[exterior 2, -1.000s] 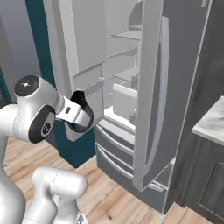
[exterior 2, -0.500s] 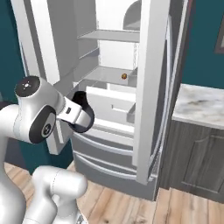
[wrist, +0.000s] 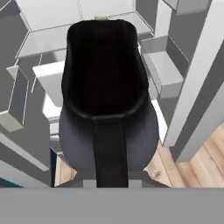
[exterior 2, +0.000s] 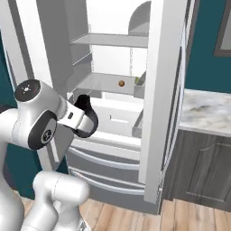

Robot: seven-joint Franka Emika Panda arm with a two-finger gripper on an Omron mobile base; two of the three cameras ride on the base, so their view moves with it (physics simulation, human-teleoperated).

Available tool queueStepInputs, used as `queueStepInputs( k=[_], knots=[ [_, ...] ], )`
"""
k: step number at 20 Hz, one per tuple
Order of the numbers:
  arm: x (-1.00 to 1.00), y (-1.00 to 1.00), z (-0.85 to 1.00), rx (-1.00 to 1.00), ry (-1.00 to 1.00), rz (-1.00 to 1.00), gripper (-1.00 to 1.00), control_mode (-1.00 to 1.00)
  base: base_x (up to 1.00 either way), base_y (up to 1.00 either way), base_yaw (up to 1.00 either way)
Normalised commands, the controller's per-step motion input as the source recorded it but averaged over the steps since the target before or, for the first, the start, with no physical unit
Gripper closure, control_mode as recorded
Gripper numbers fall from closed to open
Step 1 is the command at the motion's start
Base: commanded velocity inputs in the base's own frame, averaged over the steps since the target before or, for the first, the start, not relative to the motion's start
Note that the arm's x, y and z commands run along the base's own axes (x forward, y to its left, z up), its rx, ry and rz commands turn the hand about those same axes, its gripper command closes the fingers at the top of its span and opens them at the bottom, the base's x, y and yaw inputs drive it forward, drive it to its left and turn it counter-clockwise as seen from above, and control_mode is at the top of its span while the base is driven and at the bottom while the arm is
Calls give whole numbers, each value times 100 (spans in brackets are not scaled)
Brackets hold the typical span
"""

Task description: Move the apricot and lemon wedge from the top shelf to the second highest shelf to make space. Then, place the pitcher from the counter on the cleared top shelf.

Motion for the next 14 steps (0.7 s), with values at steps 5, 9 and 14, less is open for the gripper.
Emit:
queueStepInputs(
  k=[5,9,14],
  knots=[
    [0,0,0,0,0,0,100,100,70,0,-4],
    [0,0,0,0,0,0,100,100,72,9,-3],
    [0,0,0,0,0,0,100,100,70,0,-4]
  ],
)
